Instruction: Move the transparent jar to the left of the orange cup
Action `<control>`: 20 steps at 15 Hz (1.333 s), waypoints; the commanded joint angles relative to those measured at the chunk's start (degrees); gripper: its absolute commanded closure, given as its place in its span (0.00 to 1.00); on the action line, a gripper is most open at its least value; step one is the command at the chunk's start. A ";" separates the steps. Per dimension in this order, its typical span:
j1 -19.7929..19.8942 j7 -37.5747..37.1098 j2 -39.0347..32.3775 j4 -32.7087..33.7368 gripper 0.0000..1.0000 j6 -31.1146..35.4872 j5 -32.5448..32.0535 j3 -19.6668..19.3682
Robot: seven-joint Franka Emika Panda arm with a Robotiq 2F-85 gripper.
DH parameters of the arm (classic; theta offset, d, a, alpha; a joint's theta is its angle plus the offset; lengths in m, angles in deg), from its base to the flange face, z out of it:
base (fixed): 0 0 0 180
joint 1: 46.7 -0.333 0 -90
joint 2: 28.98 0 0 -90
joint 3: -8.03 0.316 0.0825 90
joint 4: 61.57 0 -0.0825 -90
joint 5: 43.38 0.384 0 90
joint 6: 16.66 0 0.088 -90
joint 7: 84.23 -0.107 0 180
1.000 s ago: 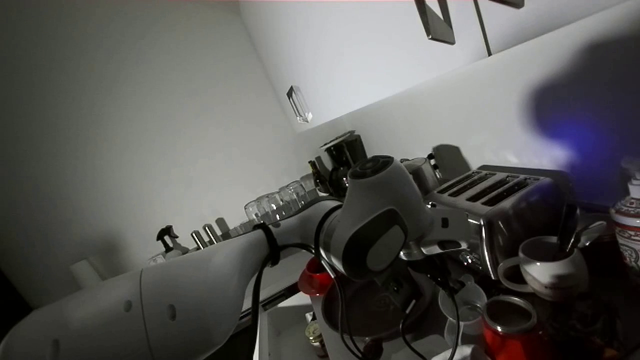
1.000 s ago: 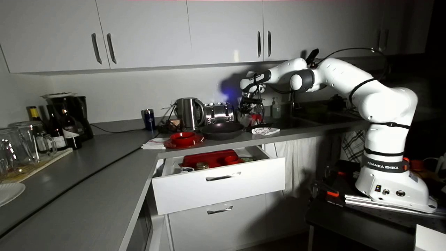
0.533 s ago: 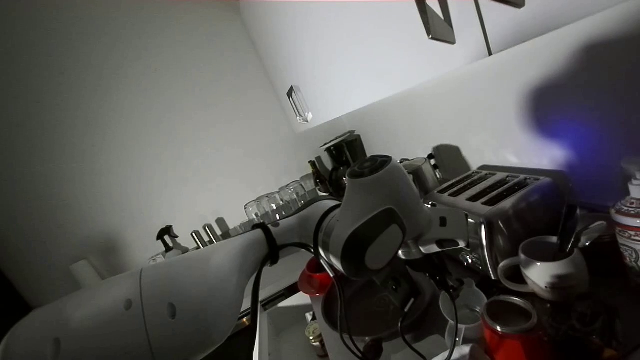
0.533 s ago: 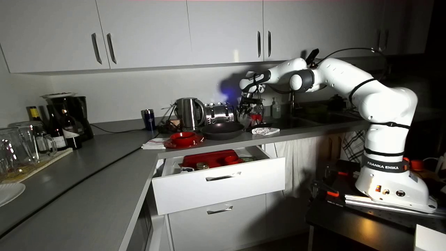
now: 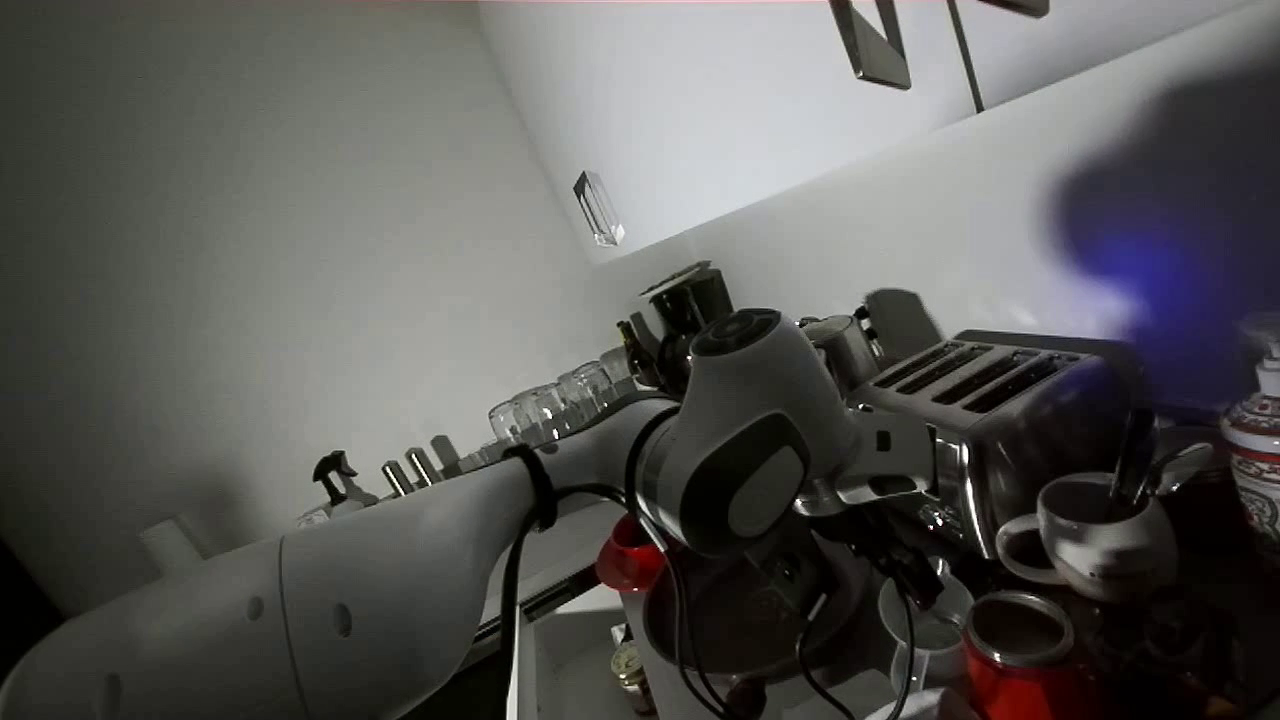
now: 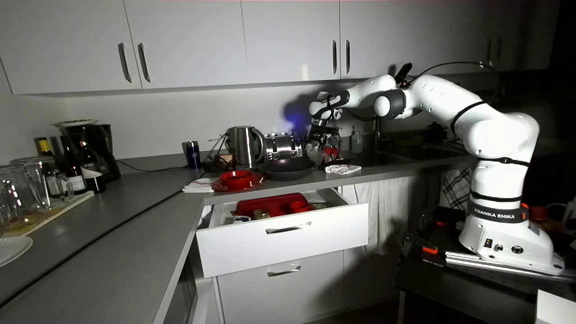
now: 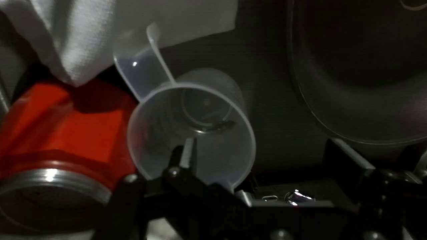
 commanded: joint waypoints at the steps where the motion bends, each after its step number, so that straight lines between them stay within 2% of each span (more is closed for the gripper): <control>1: -0.41 1.03 1.37 0.45 0.00 -0.14 -0.52 -0.07; 7: -0.83 3.87 7.62 -1.50 0.00 -1.52 -0.44 0.22; 10: -1.14 4.85 12.25 -4.27 0.00 -5.24 -1.05 -0.20; 15: -1.49 7.50 21.58 -13.69 0.00 -11.11 -3.60 -1.12; 20: -1.67 11.08 30.50 -26.71 0.00 -11.41 -8.08 -1.49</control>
